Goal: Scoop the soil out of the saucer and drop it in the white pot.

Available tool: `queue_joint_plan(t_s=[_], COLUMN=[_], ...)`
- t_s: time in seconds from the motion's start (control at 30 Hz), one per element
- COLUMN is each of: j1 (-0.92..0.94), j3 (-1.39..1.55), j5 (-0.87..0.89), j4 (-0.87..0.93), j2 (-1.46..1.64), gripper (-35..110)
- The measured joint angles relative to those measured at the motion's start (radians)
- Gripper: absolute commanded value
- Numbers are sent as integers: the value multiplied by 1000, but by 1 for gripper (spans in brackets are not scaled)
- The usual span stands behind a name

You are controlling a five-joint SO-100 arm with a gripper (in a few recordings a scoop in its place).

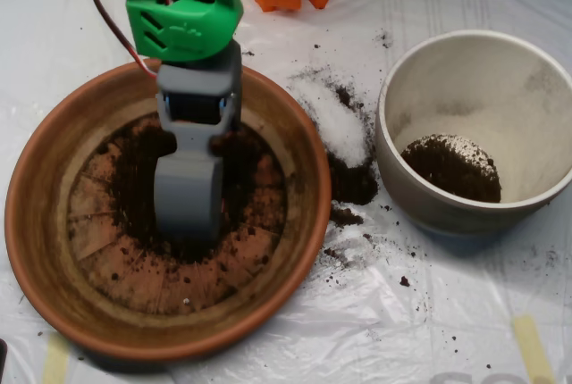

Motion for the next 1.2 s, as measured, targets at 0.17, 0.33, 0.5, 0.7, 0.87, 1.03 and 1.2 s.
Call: queue_joint_plan(t_s=[0.17,0.33,0.5,0.7,0.87,1.03,1.2], j1=[54,124,190,218,219,212,199], j3=[84,103,103,74,-5,-38,-37], j5=[-34,-52,-77,-107,-109,-95,-86], j4=[-48,-74,-94,-112,-133,-199,-225], j2=[-44,-144,-209,-290,-345,-347,-341], gripper=[50,50,50,47,31,15,0])
